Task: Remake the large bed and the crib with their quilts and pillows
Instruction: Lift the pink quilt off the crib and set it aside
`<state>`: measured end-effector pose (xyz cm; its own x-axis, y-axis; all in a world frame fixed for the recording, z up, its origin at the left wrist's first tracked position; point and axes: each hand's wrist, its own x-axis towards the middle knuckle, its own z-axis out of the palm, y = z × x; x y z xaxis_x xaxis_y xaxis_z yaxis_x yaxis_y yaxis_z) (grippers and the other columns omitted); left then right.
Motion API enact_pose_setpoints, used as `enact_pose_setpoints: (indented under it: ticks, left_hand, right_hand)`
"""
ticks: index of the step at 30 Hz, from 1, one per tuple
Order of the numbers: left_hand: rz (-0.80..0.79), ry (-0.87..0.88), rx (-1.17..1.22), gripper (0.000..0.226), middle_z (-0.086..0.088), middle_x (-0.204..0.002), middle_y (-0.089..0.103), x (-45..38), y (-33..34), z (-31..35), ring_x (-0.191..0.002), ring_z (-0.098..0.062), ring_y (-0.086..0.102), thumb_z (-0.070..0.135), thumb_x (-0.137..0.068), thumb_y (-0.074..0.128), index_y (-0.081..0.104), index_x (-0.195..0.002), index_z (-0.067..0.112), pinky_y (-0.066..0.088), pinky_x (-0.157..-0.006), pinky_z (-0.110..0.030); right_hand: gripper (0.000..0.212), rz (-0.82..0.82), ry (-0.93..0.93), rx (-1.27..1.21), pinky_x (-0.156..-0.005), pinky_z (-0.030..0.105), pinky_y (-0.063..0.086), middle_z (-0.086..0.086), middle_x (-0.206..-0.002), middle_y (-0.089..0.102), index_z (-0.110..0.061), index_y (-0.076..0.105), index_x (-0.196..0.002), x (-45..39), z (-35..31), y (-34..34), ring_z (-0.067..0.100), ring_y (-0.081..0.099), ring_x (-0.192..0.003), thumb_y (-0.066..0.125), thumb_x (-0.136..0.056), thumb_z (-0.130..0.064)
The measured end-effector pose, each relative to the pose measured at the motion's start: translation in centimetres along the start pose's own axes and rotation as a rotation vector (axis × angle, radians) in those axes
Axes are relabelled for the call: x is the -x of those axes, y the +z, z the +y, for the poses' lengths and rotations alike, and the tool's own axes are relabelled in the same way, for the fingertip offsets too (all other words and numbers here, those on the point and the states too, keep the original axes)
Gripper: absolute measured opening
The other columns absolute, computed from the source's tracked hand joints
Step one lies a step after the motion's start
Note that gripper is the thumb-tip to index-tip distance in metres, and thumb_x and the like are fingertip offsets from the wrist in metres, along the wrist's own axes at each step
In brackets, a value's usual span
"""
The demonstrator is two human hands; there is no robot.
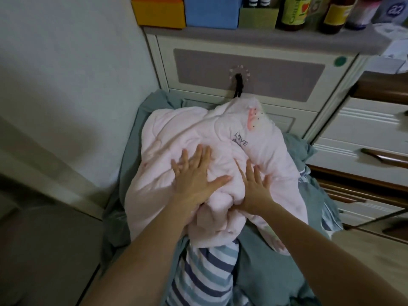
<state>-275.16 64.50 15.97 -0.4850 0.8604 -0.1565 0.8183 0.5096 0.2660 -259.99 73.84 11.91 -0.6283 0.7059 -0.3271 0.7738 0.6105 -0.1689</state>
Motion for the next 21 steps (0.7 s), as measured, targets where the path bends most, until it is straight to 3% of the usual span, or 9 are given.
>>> enact_pose_setpoints:
  ticks: [3, 8, 11, 13, 16, 18, 21]
  left_hand:
    - [-0.101, -0.031, -0.029, 0.101, 0.012, -0.158, -0.020, -0.4, 1.4, 0.1, -0.145, -0.030, -0.021, 0.088, -0.073, 0.025, -0.015, -0.150, 0.035, -0.007, -0.113, -0.061]
    - [-0.240, -0.041, -0.007, 0.098, 0.011, -0.158, -0.018, -1.1, -0.8, 0.5, -0.145, -0.031, -0.019, 0.083, -0.077, 0.032, -0.012, -0.150, 0.035, -0.004, -0.115, -0.059]
    - [-0.229, 0.004, -0.003, 0.094, 0.007, -0.160, -0.011, 1.3, -3.4, 0.0, -0.147, -0.028, -0.010, 0.076, -0.082, 0.038, -0.006, -0.153, 0.031, -0.001, -0.118, -0.053]
    - [-0.213, 0.042, -0.009, 0.091, 0.004, -0.161, -0.005, 3.4, -4.8, -0.6, -0.148, -0.026, -0.002, 0.072, -0.085, 0.041, -0.002, -0.153, 0.028, 0.005, -0.119, -0.049]
    - [-0.218, 0.037, 0.006, 0.083, -0.001, -0.161, 0.010, 7.0, -7.5, -0.9, -0.146, -0.023, 0.015, 0.060, -0.090, 0.047, 0.010, -0.153, 0.021, 0.018, -0.117, -0.040]
    - [-0.186, 0.032, -0.019, 0.072, -0.005, -0.157, 0.025, 9.7, -9.3, -0.8, -0.141, -0.024, 0.027, 0.052, -0.094, 0.047, 0.022, -0.151, 0.017, 0.026, -0.112, -0.034]
    - [-0.168, -0.112, -0.030, 0.064, -0.006, -0.149, 0.039, 16.3, -11.3, -2.2, -0.134, -0.025, 0.039, 0.052, -0.094, 0.046, 0.034, -0.147, 0.018, 0.034, -0.106, -0.033]
  right_hand:
    - [0.118, -0.110, 0.009, 0.040, -0.114, 0.062, 0.002, 0.008, -0.156, -0.025, -0.026, -0.033, -0.142, -0.5, 0.3, 1.2, 0.032, -0.015, -0.145, 0.057, -0.078, -0.067]
    - [0.136, -0.238, -0.009, 0.005, -0.115, 0.058, 0.002, 0.006, -0.156, -0.026, -0.027, -0.028, -0.145, -0.6, 0.9, -1.1, 0.031, -0.017, -0.145, 0.068, -0.062, -0.074]
    - [0.147, -0.288, -0.105, -0.172, -0.117, 0.055, 0.004, 0.000, -0.157, -0.021, -0.033, -0.025, -0.146, 0.8, 0.9, -3.2, 0.026, -0.016, -0.146, 0.077, -0.047, -0.072]
    - [0.148, -0.250, -0.182, -0.360, -0.119, 0.049, 0.013, -0.003, -0.160, -0.003, -0.035, -0.012, -0.150, 2.6, 0.2, -5.1, 0.022, -0.003, -0.148, 0.077, -0.039, -0.078]
    - [0.121, -0.097, -0.241, -0.480, -0.115, 0.034, 0.027, 0.000, -0.153, 0.029, -0.017, 0.019, -0.150, 5.5, -1.8, -7.3, 0.020, 0.029, -0.141, 0.083, -0.056, -0.060]
    - [0.096, 0.048, -0.250, -0.335, -0.109, 0.032, 0.030, 0.007, -0.148, 0.035, -0.012, 0.029, -0.145, 7.0, -3.7, -8.4, 0.024, 0.035, -0.136, 0.078, -0.070, -0.048]
    - [0.067, 0.139, -0.384, -0.191, -0.097, 0.035, 0.043, 0.007, -0.131, 0.050, -0.018, 0.048, -0.131, 11.1, -7.8, -8.9, 0.027, 0.051, -0.119, 0.059, -0.079, -0.060]
